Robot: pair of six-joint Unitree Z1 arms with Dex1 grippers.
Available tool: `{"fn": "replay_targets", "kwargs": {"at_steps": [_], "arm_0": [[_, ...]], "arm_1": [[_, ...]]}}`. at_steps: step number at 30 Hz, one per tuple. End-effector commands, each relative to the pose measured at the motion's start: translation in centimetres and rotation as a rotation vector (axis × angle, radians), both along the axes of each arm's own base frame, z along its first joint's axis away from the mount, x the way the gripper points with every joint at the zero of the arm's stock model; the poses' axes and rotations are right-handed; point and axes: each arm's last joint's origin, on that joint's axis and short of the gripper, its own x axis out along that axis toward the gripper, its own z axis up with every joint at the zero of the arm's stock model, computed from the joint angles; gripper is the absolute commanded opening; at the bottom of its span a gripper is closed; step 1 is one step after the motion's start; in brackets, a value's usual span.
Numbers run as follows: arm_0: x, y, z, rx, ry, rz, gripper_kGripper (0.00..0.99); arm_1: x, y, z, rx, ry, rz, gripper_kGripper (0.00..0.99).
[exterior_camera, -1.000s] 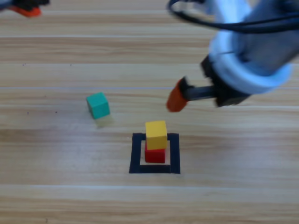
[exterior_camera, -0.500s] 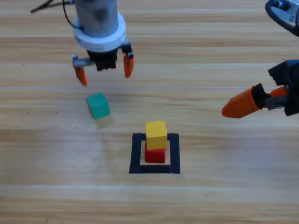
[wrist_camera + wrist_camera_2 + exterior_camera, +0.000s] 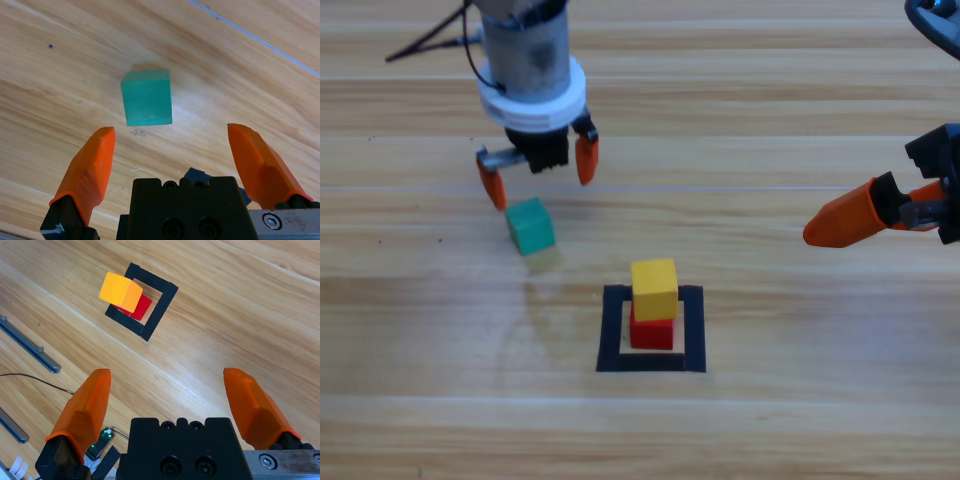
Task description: Stack the blocks in the rectangular block: red at the bottom, yellow in the middle, green on top
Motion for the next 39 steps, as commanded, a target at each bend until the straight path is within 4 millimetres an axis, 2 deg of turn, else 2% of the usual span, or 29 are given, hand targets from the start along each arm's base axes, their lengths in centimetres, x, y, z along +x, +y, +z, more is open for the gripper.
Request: {"fn": "replay_targets", "kwargs": {"at_steps": [1, 15, 28, 39], "arm_0": [[1.6, 0.4, -5.1, 0.004, 0.084, 0.039, 0.959], [1.6, 2.2, -6.8, -0.054, 0.085, 0.062, 0.959], [1.0, 2.6, -2.7, -0.079, -0.002, 0.035, 0.945], [0.8, 2.8, -0.7, -0.083, -0.053, 0.024, 0.933]], "arm_1": [[-0.6, -1.4, 0.5, 0.021, -0.020, -0.001, 0.990], [-0.3, -1.0, 0.2, 0.025, -0.003, 0.009, 0.990], [0.2, -0.6, -0.3, 0.013, 0.012, 0.008, 0.990], [0.4, -0.4, -0.5, 0.008, 0.019, 0.008, 0.990]]}}
